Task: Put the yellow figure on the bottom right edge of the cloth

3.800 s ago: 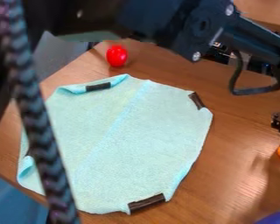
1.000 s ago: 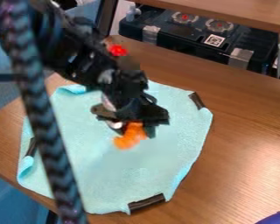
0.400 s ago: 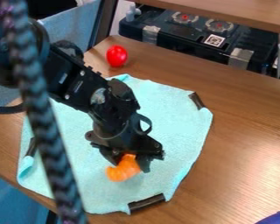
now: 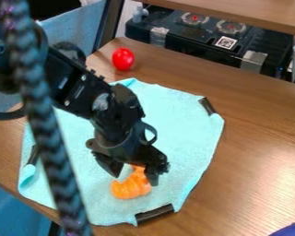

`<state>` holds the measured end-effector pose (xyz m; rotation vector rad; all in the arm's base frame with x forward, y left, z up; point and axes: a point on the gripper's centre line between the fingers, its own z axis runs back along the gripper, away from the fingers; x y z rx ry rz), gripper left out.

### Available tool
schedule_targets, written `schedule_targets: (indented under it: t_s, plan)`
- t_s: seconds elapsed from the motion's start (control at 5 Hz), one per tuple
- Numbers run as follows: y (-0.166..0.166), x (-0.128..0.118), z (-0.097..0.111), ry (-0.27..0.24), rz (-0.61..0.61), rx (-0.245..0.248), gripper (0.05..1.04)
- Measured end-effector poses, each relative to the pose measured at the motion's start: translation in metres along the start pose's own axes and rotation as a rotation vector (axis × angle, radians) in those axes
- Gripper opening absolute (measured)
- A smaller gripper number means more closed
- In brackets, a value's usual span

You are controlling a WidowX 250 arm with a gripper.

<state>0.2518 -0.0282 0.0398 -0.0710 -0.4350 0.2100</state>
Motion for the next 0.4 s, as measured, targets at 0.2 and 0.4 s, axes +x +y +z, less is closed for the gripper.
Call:
schedule_targets:
  t_s: [0.2,0.4]
  plan:
    - [-0.004,0.012,0.008,-0.022,0.015,-0.011,0.999]
    - [-0.005,0.041,0.042,-0.024,0.089,-0.009,0.999]
